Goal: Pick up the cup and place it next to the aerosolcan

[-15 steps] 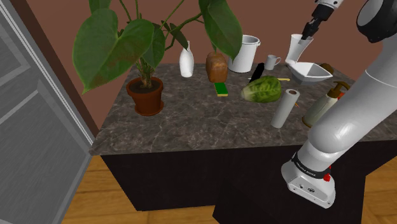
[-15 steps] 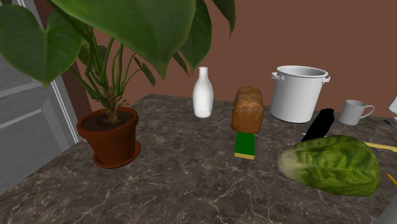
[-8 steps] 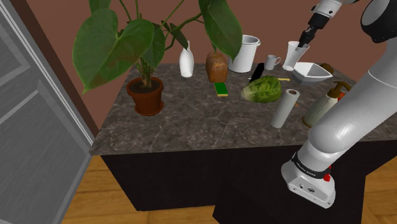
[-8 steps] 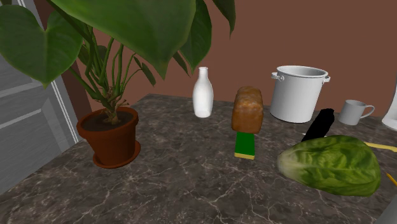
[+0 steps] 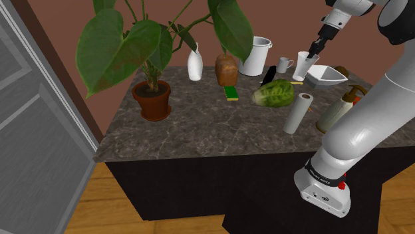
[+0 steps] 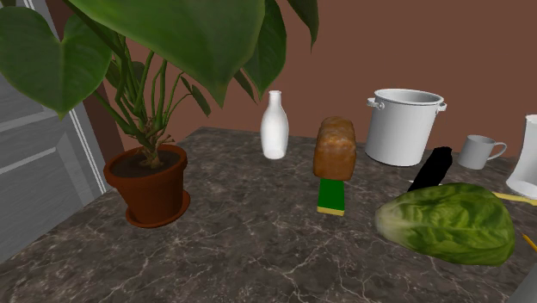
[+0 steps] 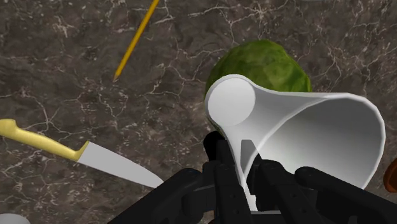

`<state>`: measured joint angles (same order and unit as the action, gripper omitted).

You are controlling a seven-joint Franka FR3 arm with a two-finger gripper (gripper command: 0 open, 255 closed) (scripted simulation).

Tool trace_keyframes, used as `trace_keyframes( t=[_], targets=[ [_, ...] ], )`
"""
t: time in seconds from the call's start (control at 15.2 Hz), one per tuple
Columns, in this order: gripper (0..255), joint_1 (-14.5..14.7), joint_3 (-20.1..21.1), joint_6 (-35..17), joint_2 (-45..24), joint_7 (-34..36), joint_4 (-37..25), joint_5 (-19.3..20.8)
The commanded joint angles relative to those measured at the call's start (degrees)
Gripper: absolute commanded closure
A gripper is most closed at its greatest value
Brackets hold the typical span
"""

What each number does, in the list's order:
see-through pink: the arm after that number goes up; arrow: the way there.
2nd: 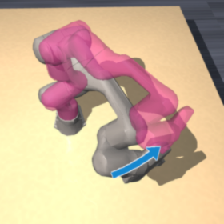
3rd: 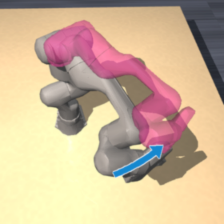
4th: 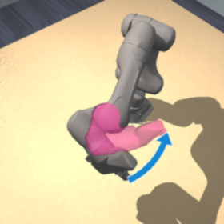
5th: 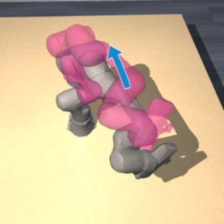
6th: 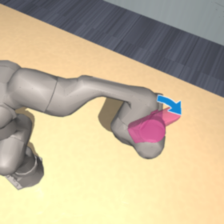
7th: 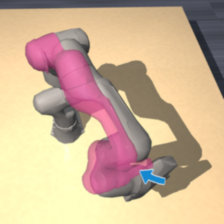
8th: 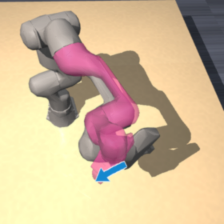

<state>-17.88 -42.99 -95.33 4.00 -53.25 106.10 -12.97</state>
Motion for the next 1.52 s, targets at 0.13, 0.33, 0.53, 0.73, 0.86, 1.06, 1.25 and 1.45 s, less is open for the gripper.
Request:
trace_keyframes(
  t=[0.13,0.33,0.53,0.73,0.86,1.06,1.25,1.45],
  targets=[
    [255,0.0,0.0,-2.9,-0.2,-0.7,2.8,-0.2],
    [255,0.0,-0.1,-5.0,-0.5,-1.4,4.8,-0.5],
    [255,0.0,-0.2,-7.1,-1.0,-2.2,6.7,-1.0],
    [255,0.0,-0.3,-9.2,-1.7,-3.1,8.4,-1.5],
    [255,0.0,-0.5,-10.6,-2.2,-3.7,9.5,-2.0],
    [255,-0.1,-0.6,-12.6,-3.1,-4.7,11.0,-2.7],
    [255,-0.1,-0.7,-14.5,-4.2,-5.8,12.4,-3.7],
    [255,-0.2,-0.7,-16.4,-5.4,-7.0,13.7,-4.8]
  ],
)
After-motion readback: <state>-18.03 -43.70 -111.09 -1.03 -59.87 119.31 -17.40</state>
